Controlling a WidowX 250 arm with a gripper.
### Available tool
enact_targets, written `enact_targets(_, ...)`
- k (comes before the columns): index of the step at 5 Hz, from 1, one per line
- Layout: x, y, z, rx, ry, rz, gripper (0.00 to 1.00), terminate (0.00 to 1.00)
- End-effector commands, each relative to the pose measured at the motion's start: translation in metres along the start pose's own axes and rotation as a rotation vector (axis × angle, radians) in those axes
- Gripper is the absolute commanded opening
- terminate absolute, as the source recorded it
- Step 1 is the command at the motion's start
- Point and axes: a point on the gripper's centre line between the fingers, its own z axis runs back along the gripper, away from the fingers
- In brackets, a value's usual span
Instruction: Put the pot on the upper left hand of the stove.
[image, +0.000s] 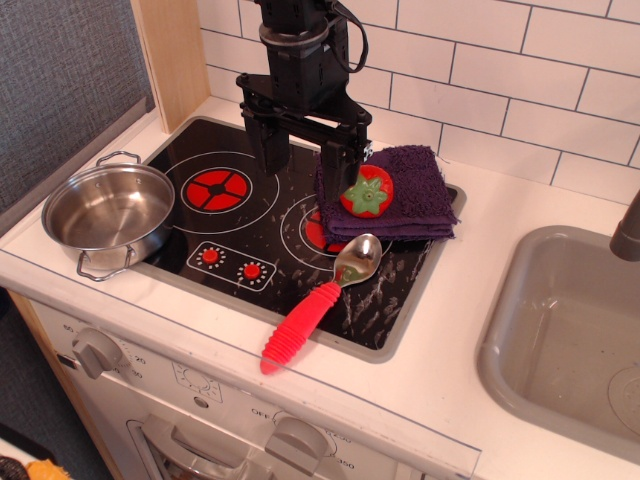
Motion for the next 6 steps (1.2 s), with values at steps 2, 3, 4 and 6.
enact_targets(2, -0.006, 0.016, 0.002, -0.022, -0.008, 0.037, 1.0, 0.0)
enact_targets(3, -0.023, 0.046, 0.009, 0.039, 0.001, 0.031, 1.0, 0.0)
enact_targets(4, -0.048, 0.082, 0.021, 0.132, -0.03, 0.07, 1.0, 0.0)
enact_targets(6, -0.061, 0.109, -0.011, 0.141, 0.017, 0.167, 1.0, 0.0)
